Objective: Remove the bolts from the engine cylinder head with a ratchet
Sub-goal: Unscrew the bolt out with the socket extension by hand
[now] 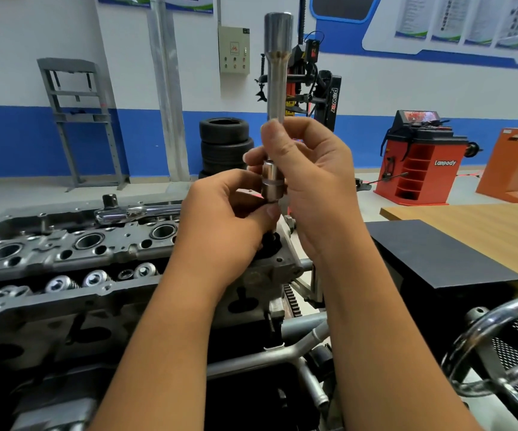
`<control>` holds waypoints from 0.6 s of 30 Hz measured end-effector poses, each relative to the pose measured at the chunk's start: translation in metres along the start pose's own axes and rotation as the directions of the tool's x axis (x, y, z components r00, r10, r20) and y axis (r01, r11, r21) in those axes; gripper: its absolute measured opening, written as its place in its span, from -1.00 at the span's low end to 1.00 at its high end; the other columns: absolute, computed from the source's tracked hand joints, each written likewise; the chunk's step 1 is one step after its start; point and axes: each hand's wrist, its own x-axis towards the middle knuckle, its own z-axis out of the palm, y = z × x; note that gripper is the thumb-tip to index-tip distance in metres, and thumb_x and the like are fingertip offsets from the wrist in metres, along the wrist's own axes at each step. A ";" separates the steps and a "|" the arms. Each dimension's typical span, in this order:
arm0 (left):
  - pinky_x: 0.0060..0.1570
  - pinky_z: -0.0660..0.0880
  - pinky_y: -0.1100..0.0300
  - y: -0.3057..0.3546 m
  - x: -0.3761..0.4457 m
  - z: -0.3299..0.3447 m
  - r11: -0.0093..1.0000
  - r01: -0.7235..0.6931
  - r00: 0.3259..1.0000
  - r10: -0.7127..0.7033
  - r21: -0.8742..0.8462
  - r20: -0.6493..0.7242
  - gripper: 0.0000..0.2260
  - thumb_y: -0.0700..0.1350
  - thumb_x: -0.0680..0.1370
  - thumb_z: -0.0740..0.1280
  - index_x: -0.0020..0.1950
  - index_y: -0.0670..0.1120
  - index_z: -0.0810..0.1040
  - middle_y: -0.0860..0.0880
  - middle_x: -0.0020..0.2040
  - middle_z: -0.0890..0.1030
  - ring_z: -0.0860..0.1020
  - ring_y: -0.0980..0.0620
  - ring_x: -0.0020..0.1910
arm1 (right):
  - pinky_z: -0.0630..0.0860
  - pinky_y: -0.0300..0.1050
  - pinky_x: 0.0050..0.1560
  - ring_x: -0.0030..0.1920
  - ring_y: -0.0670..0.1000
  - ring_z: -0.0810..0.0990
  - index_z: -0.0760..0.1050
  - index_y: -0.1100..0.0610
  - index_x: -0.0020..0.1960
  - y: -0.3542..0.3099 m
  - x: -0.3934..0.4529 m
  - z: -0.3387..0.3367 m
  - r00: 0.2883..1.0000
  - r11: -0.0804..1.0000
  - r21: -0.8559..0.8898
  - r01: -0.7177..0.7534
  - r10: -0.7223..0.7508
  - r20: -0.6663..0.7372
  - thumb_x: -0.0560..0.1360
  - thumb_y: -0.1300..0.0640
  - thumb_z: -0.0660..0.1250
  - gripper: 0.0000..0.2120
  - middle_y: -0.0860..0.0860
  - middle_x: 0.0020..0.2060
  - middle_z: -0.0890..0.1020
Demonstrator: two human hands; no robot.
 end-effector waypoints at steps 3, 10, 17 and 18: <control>-0.22 0.62 0.12 0.000 -0.002 -0.001 0.999 -0.029 0.999 0.030 0.021 -0.012 -0.80 -0.13 0.45 0.60 -0.01 0.08 0.68 0.09 -0.19 0.76 0.71 0.13 -0.24 | 0.61 -0.04 -0.16 -0.26 0.03 0.58 0.62 0.10 -0.14 0.002 0.000 0.000 0.996 0.996 -0.059 0.060 -0.063 -0.057 0.55 0.18 0.50 -0.90 0.06 -0.31 0.62; -0.19 0.68 0.11 0.006 -0.004 -0.002 0.988 -0.061 0.986 0.082 -0.138 0.147 -0.81 -0.13 0.70 0.31 0.14 0.14 0.66 0.02 -0.03 0.75 0.72 -0.06 -0.02 | 0.65 -0.09 -0.11 -0.22 0.02 0.65 0.65 0.14 -0.05 0.003 0.001 0.001 1.000 0.998 0.054 0.017 -0.016 -0.025 0.66 0.16 0.34 -0.85 0.08 -0.30 0.67; -0.29 0.59 0.29 0.006 -0.001 0.006 0.992 -0.115 0.993 0.115 -0.059 -0.014 -0.83 -0.13 0.65 0.41 0.02 0.17 0.66 0.12 -0.12 0.74 0.70 0.18 -0.19 | 0.70 0.14 -0.08 -0.18 0.11 0.72 0.48 0.17 0.00 0.006 -0.003 0.011 0.996 0.994 0.106 0.015 -0.005 -0.092 0.60 0.14 0.42 -0.85 0.18 -0.18 0.73; -0.22 0.64 0.23 0.005 -0.001 0.008 0.991 -0.127 0.991 0.125 -0.036 -0.046 -0.81 -0.13 0.62 0.45 0.00 0.19 0.65 0.13 -0.12 0.74 0.70 0.17 -0.17 | 0.70 0.17 -0.07 -0.20 0.11 0.71 0.49 0.20 -0.03 0.006 -0.003 0.011 0.991 0.995 0.100 0.025 -0.011 -0.132 0.58 0.15 0.45 -0.83 0.16 -0.20 0.73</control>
